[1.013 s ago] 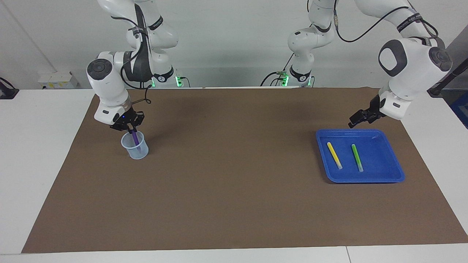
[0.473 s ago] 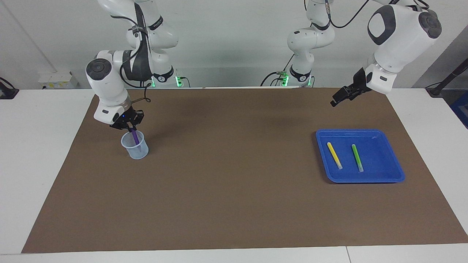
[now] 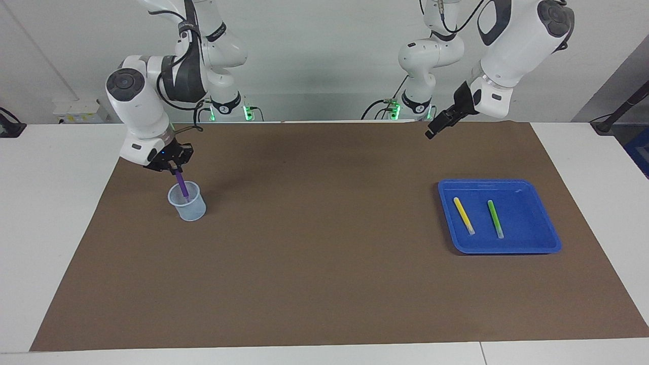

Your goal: Right arm passes pens to left for tray arrangement

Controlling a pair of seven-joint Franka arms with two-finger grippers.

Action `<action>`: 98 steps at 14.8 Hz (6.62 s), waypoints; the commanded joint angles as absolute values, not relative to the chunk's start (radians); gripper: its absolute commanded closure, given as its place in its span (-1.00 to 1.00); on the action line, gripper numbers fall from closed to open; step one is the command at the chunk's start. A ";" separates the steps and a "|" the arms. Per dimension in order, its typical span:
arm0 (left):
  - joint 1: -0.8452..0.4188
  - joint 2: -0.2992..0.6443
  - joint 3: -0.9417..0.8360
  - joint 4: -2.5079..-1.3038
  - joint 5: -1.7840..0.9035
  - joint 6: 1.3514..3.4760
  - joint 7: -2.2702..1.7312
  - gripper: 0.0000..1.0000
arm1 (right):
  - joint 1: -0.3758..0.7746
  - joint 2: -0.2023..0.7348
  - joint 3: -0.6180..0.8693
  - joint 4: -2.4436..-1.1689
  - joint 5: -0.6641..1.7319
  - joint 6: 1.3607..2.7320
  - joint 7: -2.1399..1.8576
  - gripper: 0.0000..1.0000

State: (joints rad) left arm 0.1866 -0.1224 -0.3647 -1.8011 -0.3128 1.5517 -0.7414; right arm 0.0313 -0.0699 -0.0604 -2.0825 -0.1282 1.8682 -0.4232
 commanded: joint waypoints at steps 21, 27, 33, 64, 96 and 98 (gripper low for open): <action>-0.070 -0.183 -0.408 -1.962 -0.476 2.028 -1.695 -1.00 | 0.032 -0.092 -0.052 -1.807 0.375 1.565 -0.500 1.00; -0.169 -0.181 -0.408 -2.003 -0.476 2.225 -1.842 -1.00 | 0.037 -0.092 -0.029 -1.810 0.567 1.568 -0.541 1.00; -0.227 -0.164 -0.408 -2.016 -0.474 2.350 -1.867 -1.00 | 0.037 -0.101 0.035 -1.825 0.713 1.595 -0.557 1.00; -0.351 -0.124 -0.408 -1.870 -0.325 2.206 -1.957 -0.16 | 0.067 -0.123 0.187 -1.908 0.968 1.825 -0.637 1.00; -0.322 -0.120 -0.403 -1.916 -0.305 2.267 -1.970 1.00 | 0.071 -0.123 0.187 -1.905 0.960 1.859 -0.640 -0.83; -0.321 -0.121 -0.402 -1.916 -0.305 2.263 -1.962 1.00 | 0.072 -0.123 0.187 -1.905 0.960 1.865 -0.632 -1.00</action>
